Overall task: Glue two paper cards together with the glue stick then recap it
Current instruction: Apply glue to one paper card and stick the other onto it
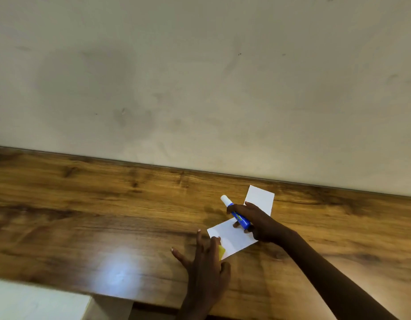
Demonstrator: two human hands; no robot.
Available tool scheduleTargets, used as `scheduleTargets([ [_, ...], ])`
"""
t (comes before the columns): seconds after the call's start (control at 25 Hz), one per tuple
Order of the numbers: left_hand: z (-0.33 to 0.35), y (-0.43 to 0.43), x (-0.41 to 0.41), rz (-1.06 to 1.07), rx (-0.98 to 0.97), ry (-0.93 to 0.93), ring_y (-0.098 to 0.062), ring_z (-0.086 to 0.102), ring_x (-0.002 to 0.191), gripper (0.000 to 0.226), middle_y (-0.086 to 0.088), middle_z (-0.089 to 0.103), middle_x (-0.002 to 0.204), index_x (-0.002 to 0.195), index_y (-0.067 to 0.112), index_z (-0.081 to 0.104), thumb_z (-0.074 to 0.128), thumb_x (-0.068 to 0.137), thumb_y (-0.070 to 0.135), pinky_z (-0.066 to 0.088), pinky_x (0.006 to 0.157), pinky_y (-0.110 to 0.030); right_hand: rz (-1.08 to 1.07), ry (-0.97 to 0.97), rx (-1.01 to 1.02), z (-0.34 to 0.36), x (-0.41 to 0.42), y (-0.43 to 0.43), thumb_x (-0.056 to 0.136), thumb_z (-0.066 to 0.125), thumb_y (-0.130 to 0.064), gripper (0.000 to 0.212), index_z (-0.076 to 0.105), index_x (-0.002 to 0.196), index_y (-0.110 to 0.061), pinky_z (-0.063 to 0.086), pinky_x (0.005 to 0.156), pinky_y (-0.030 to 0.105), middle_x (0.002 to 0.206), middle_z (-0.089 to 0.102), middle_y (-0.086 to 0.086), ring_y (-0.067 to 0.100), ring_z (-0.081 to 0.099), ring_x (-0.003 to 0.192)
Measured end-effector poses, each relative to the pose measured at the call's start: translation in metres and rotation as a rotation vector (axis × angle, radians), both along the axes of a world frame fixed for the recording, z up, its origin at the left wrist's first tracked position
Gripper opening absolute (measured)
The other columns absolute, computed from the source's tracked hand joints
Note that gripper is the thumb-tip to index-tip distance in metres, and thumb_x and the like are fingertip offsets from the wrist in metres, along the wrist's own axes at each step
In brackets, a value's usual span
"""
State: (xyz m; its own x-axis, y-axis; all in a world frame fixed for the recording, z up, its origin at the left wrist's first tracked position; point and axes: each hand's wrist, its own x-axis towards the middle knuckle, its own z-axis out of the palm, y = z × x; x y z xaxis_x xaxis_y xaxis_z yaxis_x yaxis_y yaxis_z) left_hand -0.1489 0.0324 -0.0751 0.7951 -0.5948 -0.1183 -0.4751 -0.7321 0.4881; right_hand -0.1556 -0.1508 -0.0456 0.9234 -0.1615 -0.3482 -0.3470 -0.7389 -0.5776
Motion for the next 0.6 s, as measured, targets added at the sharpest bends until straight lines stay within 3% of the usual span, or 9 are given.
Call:
scheduleTargets([
  [0.08, -0.002, -0.001, -0.001, -0.014, 0.01, 0.022, -0.013, -0.011, 0.143, 0.056, 0.003, 0.003, 0.155, 0.137, 0.026, 0.025, 0.038, 0.082, 0.029, -0.02, 0.098, -0.07, -0.025, -0.011, 0.064, 0.004, 0.004, -0.001, 0.075, 0.062, -0.003, 0.06, 0.037, 0.128, -0.017, 0.036, 0.077, 0.026, 0.115, 0.048, 0.0, 0.024, 0.04, 0.104],
  [0.12, -0.003, -0.002, -0.002, -0.019, 0.016, 0.029, -0.013, -0.011, 0.143, 0.059, 0.002, 0.002, 0.155, 0.138, 0.026, 0.023, 0.036, 0.081, 0.031, -0.019, 0.099, -0.07, 0.004, -0.038, -0.004, 0.005, 0.004, -0.001, 0.074, 0.062, -0.001, 0.059, 0.039, 0.126, -0.016, 0.036, 0.079, 0.026, 0.117, 0.051, 0.003, 0.023, 0.042, 0.103],
  [0.2, -0.005, -0.003, -0.003, -0.015, 0.013, 0.049, -0.015, -0.013, 0.143, 0.065, 0.002, 0.001, 0.155, 0.14, 0.029, 0.02, 0.032, 0.077, 0.033, -0.021, 0.098, -0.069, -0.064, -0.206, -0.132, 0.0, -0.003, 0.005, 0.075, 0.064, 0.002, 0.052, 0.045, 0.12, -0.015, 0.039, 0.084, 0.024, 0.122, 0.055, 0.009, 0.021, 0.05, 0.102],
  [0.24, -0.007, -0.004, -0.004, -0.008, 0.007, 0.052, -0.016, -0.015, 0.143, 0.066, 0.003, 0.001, 0.155, 0.141, 0.031, 0.018, 0.031, 0.077, 0.034, -0.023, 0.097, -0.067, -0.194, -0.33, -0.104, -0.003, -0.009, 0.013, 0.078, 0.064, -0.002, 0.042, 0.049, 0.115, -0.015, 0.042, 0.081, 0.019, 0.118, 0.058, 0.011, 0.019, 0.055, 0.094],
  [0.32, -0.01, -0.004, -0.004, -0.009, 0.002, 0.035, -0.018, -0.018, 0.143, 0.06, 0.003, -0.001, 0.157, 0.141, 0.033, 0.017, 0.032, 0.083, 0.035, -0.029, 0.095, -0.063, -0.504, -0.538, 0.18, -0.011, -0.02, 0.033, 0.083, 0.059, -0.007, 0.025, 0.056, 0.106, -0.017, 0.045, 0.064, 0.011, 0.099, 0.065, 0.015, 0.009, 0.058, 0.069],
  [0.44, -0.014, -0.002, -0.003, -0.011, -0.036, 0.032, -0.017, -0.024, 0.14, 0.053, 0.002, -0.004, 0.157, 0.141, 0.035, 0.018, 0.036, 0.091, 0.036, -0.033, 0.091, -0.061, -0.741, -0.629, 0.609, -0.022, -0.027, 0.053, 0.088, 0.05, -0.009, 0.018, 0.057, 0.102, -0.018, 0.044, 0.048, 0.01, 0.064, 0.06, 0.009, 0.006, 0.053, 0.047],
  [0.6, -0.015, 0.003, -0.006, -0.011, -0.067, 0.01, -0.021, -0.034, 0.127, 0.055, -0.003, -0.002, 0.157, 0.142, 0.033, 0.018, 0.034, 0.089, 0.036, -0.035, 0.091, -0.058, -0.701, -0.612, 0.643, -0.018, -0.017, 0.063, 0.09, 0.046, -0.005, 0.012, 0.056, 0.084, -0.008, 0.041, 0.043, 0.012, 0.057, 0.054, 0.009, 0.005, 0.05, 0.04],
])
